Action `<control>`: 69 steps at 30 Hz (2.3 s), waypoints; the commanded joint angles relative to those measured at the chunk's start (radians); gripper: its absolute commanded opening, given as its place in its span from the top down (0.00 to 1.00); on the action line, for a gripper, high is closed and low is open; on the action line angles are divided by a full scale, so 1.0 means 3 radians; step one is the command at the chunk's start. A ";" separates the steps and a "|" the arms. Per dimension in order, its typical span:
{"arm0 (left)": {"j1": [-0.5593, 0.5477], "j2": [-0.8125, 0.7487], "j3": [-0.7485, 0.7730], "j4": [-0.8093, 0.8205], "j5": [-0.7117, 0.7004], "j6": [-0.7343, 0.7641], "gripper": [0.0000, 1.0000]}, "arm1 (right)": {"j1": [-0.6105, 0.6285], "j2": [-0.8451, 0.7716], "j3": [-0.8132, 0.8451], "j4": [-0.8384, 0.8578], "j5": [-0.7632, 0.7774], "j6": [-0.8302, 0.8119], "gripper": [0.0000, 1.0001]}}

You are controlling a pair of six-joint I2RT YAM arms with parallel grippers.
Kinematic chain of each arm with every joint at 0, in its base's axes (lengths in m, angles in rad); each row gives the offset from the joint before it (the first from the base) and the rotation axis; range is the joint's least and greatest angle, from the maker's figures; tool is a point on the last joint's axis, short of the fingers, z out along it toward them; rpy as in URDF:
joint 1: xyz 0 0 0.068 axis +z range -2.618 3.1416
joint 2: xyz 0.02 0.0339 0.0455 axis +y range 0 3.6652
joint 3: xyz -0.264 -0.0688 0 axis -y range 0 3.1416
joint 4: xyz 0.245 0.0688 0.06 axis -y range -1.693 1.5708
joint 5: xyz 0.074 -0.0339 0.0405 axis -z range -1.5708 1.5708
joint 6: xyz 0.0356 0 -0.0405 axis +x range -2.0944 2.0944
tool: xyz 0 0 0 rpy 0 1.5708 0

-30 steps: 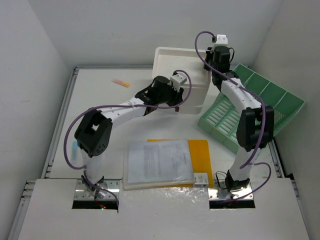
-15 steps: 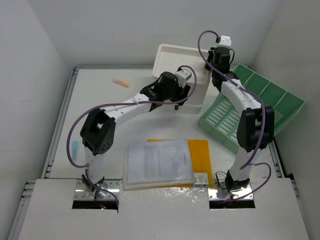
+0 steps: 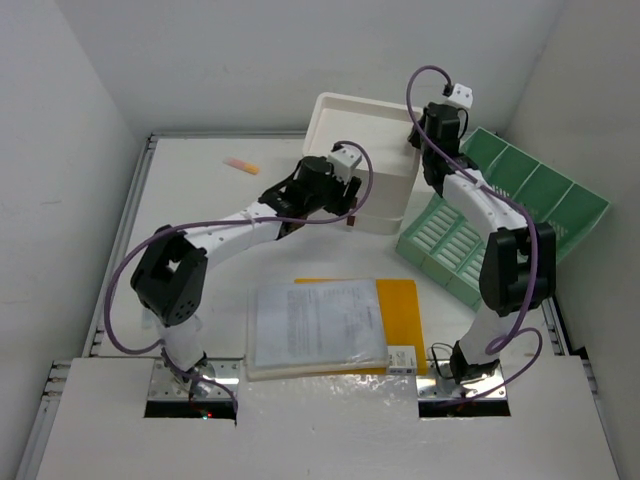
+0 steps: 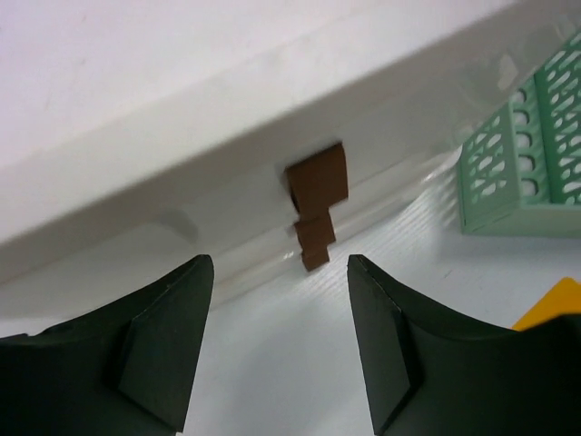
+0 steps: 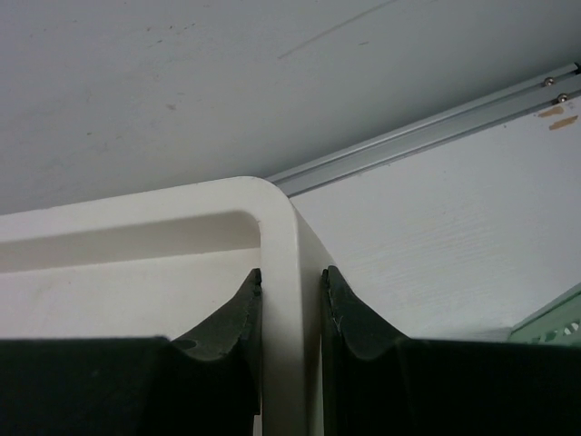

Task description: Organize the desk

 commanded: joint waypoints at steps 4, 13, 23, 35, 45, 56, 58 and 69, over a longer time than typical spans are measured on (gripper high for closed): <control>-0.0052 0.0425 0.0243 0.0353 -0.0134 -0.0132 0.40 | 0.0182 -0.0045 -0.0470 -0.0322 0.0047 0.0803 1.00; -0.0047 0.0609 0.0351 0.0568 -0.0415 0.0062 0.40 | 0.0299 0.0022 -0.0313 -0.0332 0.0150 0.0886 1.00; -0.0047 0.0656 0.0417 0.0716 -0.0482 0.0062 0.52 | 0.0320 0.0083 -0.0261 -0.0322 0.0068 0.0784 1.00; -0.0042 0.0814 0.0877 0.0344 -0.0155 -0.0142 1.00 | 0.0320 0.0093 -0.0266 -0.0352 0.0053 0.0717 1.00; -0.0037 -0.0085 -0.0088 0.0099 -0.0001 0.0465 1.00 | 0.0320 0.0006 -0.0343 -0.0347 0.0441 0.0722 1.00; -0.0052 -0.1000 -0.0569 -0.1266 0.0546 0.0767 1.00 | 0.0320 -0.0014 -0.0333 -0.0378 0.0671 0.0702 1.00; -0.0068 -0.1113 -0.0661 -0.1359 0.0541 0.0809 1.00 | 0.0315 -0.0004 -0.0307 -0.0393 0.0682 0.0676 1.00; -0.0078 -0.0854 -0.0805 0.0091 0.0536 0.0533 0.32 | 0.0320 0.0006 -0.0414 -0.0240 0.0564 0.0625 1.00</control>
